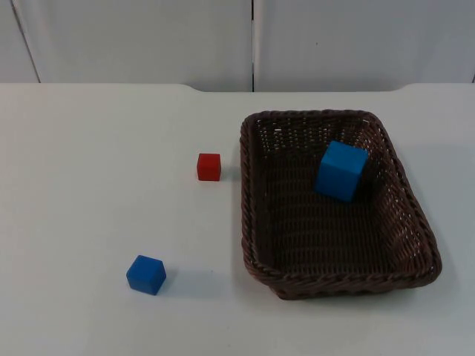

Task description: Pick up the basket with the left hand and place the largest block into the basket with the right hand.

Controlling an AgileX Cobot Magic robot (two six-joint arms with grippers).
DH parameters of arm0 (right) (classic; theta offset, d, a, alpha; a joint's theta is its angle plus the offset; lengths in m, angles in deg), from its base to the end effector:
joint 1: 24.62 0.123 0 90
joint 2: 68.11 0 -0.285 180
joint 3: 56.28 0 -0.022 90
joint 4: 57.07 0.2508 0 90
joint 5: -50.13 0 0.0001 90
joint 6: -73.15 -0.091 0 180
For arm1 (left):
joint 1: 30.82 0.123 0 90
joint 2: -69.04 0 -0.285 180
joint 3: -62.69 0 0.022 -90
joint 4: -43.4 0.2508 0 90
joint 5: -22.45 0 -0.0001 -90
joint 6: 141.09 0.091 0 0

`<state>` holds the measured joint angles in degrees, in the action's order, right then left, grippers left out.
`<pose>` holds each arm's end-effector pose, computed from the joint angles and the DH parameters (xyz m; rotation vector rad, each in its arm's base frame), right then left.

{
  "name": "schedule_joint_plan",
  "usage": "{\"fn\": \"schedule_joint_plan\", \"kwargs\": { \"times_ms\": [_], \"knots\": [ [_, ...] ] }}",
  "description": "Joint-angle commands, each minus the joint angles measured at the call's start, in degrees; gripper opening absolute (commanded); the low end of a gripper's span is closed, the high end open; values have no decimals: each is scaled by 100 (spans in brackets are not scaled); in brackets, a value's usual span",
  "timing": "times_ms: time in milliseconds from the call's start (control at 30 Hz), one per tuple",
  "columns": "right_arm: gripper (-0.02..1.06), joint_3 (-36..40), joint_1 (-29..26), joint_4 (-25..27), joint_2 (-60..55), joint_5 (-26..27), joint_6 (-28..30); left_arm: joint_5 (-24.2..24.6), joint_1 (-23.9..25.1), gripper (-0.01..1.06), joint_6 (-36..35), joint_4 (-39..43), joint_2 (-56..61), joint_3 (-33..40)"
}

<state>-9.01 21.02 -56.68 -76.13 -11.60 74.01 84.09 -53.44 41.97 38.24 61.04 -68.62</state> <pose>-0.0057 -0.0050 0.2822 -0.8210 1.9099 0.4927 -0.0072 -0.0048 0.2758 0.4662 2.0242 -0.3180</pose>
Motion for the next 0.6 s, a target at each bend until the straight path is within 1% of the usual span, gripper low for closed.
{"fn": "schedule_joint_plan", "kwargs": {
  "times_ms": [0,33,100,133,567],
  "knots": [
    [87,37,25,37,23,-10,-23,-6,-38,82,-40,4,21,25],
    [91,37,25,23,23,-10,-40,-6,-38,90,-40,4,21,25],
    [101,37,25,23,23,-10,-40,-6,-38,104,-40,4,21,25],
    [105,37,25,23,23,-10,-40,-6,-38,105,-40,4,21,25],
    [105,37,25,23,23,-10,-40,-17,-38,105,-40,-10,21,25]
  ]
}}
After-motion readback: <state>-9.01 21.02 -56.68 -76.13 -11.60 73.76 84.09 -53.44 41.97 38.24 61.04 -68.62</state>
